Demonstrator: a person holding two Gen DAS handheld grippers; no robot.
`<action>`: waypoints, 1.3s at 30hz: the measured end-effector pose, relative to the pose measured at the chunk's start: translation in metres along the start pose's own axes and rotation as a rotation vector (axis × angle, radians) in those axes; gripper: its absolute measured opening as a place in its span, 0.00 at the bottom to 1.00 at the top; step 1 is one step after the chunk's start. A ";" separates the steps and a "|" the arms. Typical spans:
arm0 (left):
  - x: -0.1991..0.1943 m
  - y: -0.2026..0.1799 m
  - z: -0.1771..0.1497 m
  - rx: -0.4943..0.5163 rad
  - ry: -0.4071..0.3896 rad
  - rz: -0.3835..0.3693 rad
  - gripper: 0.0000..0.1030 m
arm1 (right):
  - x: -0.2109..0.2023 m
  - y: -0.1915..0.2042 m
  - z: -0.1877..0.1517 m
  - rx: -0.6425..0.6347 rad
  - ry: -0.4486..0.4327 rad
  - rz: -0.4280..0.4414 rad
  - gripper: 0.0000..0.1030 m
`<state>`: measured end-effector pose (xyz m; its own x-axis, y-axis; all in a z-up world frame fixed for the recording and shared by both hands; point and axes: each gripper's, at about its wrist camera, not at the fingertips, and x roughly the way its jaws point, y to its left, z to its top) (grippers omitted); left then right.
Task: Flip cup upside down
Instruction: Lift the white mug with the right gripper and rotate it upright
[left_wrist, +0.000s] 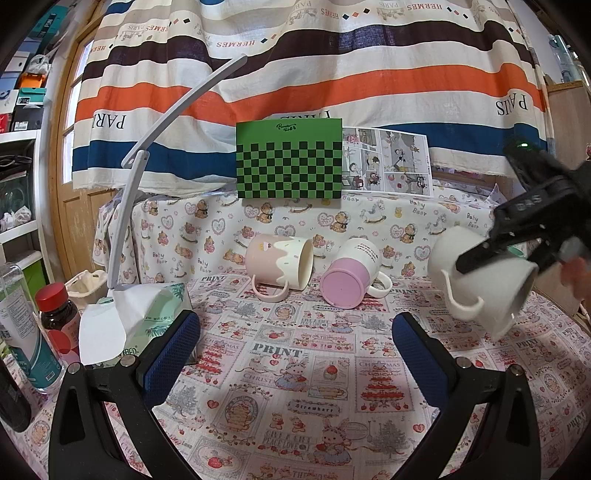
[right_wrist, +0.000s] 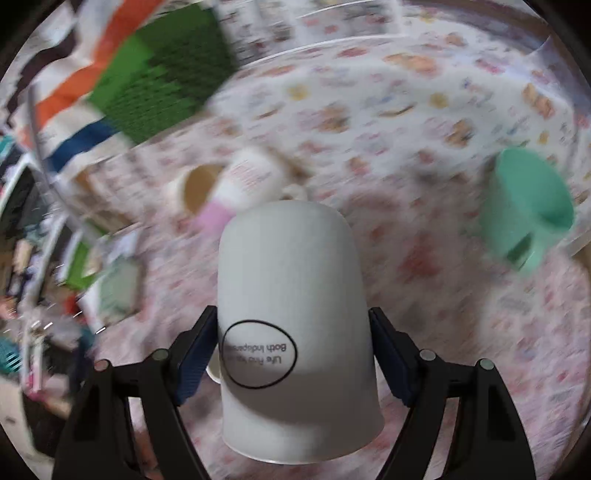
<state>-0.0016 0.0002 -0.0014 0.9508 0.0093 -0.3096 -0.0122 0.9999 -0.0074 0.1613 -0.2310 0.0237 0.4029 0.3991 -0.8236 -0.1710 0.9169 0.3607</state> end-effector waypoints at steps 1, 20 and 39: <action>0.000 0.000 0.000 0.000 -0.001 0.001 1.00 | 0.002 0.003 -0.009 0.019 0.004 0.023 0.76; -0.001 0.002 -0.001 -0.005 0.001 0.008 1.00 | 0.028 0.014 -0.047 0.070 -0.046 0.003 0.78; 0.004 -0.002 0.002 0.003 0.026 0.025 1.00 | -0.055 -0.046 -0.085 -0.267 -0.685 -0.342 1.00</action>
<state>0.0026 -0.0014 -0.0005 0.9418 0.0339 -0.3346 -0.0347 0.9994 0.0036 0.0704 -0.2951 0.0147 0.9182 0.0841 -0.3871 -0.1123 0.9924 -0.0508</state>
